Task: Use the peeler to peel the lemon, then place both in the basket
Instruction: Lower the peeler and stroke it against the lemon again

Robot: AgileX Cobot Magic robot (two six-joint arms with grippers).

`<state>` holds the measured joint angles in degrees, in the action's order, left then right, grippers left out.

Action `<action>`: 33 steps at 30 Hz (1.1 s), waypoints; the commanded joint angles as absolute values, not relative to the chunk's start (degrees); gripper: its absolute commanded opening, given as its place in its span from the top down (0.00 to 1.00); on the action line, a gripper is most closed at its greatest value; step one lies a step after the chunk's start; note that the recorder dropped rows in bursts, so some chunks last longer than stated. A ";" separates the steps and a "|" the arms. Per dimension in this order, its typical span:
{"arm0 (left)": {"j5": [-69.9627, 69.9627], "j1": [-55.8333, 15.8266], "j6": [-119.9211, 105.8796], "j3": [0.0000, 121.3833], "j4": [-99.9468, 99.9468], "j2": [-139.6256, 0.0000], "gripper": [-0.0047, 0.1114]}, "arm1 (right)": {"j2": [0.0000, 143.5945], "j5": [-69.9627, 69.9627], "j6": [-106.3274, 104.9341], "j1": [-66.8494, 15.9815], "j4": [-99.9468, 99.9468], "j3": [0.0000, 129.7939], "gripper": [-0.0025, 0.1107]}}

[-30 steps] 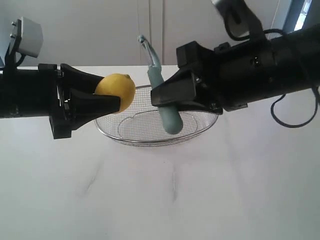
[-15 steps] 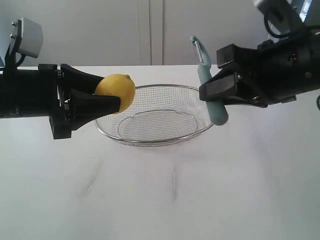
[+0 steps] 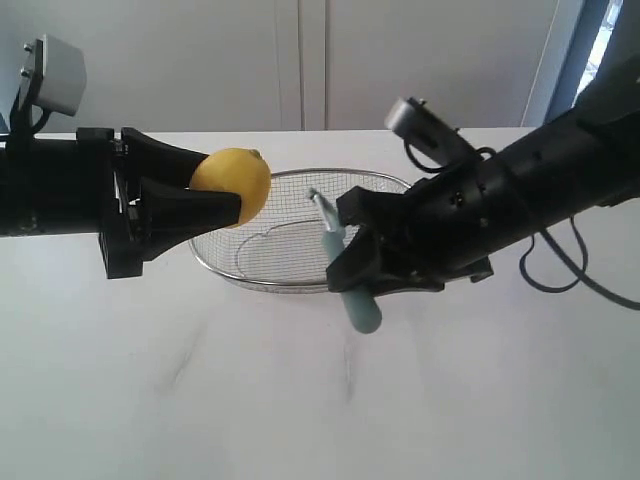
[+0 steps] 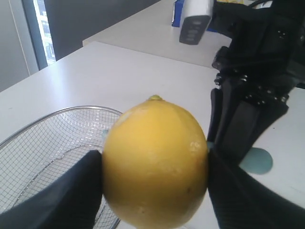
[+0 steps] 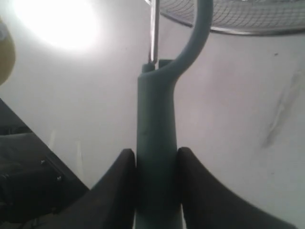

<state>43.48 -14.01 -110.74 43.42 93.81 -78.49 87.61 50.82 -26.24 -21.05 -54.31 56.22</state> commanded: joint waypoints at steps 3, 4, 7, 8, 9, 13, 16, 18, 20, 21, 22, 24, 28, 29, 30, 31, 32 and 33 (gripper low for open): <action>45.94 -13.96 -111.06 43.40 95.10 -78.26 0.96 | 87.53 50.11 -27.12 -24.77 -55.86 56.52 0.98; 46.07 -13.96 -111.06 43.40 95.10 -78.26 0.96 | 87.53 50.11 -27.12 -25.05 -56.11 56.52 0.98; 46.07 -13.96 -111.06 43.40 95.10 -78.26 0.96 | 87.53 50.11 -27.12 -25.26 -57.60 56.52 0.98; 46.07 -13.96 -111.06 43.40 95.10 -78.26 0.96 | 87.53 50.11 -27.25 -25.26 -58.19 56.52 0.98; 46.07 -13.96 -111.06 43.40 95.10 -78.26 0.96 | 87.53 50.21 -27.92 -25.26 -58.62 56.52 0.98; 46.07 -13.96 -111.06 43.40 95.10 -78.26 0.96 | 87.53 50.84 -28.23 -25.26 -59.80 56.52 0.98; 46.07 -13.96 -111.06 43.40 95.10 -78.26 0.96 | 87.53 51.18 -28.23 -25.26 -60.13 56.52 0.98; 46.07 -13.96 -111.06 43.40 95.10 -78.26 0.96 | 87.53 51.46 -28.33 -25.26 -60.67 56.52 0.98; 46.07 -13.96 -111.06 43.40 95.10 -78.26 0.96 | 87.53 52.06 -29.12 -25.26 -61.34 56.52 0.98; 46.07 -13.96 -111.06 43.40 95.10 -78.26 0.96 | 87.53 52.60 -29.75 -25.26 -61.98 56.52 0.98; 46.07 -13.96 -111.06 43.40 95.10 -78.26 0.96 | 87.53 53.12 -29.92 -25.26 -62.39 56.52 0.98; 46.07 -13.96 -111.06 43.40 95.10 -78.26 0.96 | 87.53 53.89 -30.34 -25.26 -62.92 56.52 0.98; 46.07 -13.96 -111.06 43.40 95.10 -78.26 0.96 | 87.42 54.36 -30.90 -25.26 -63.76 56.52 0.98; 46.07 -13.96 -111.06 43.40 95.10 -78.26 0.96 | 87.42 54.59 -30.90 -25.26 -63.88 56.52 0.98; 46.07 -13.96 -111.06 43.40 95.10 -78.26 0.96 | 87.42 55.02 -31.19 -25.26 -64.28 56.52 0.98; 46.07 -13.96 -111.06 43.40 95.10 -78.26 0.96 | 87.42 55.15 -31.55 -25.26 -64.54 56.52 0.98; 46.07 -13.96 -111.06 43.40 95.10 -78.26 0.96 | 87.42 55.26 -31.68 -25.26 -64.68 56.52 0.98; 46.07 -13.96 -111.06 43.40 95.10 -78.26 0.96 | 87.42 55.27 -31.69 -25.26 -64.81 56.52 0.98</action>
<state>44.23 -14.01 -110.74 43.42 93.81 -78.49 87.63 54.62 -30.46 -25.20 -63.67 56.22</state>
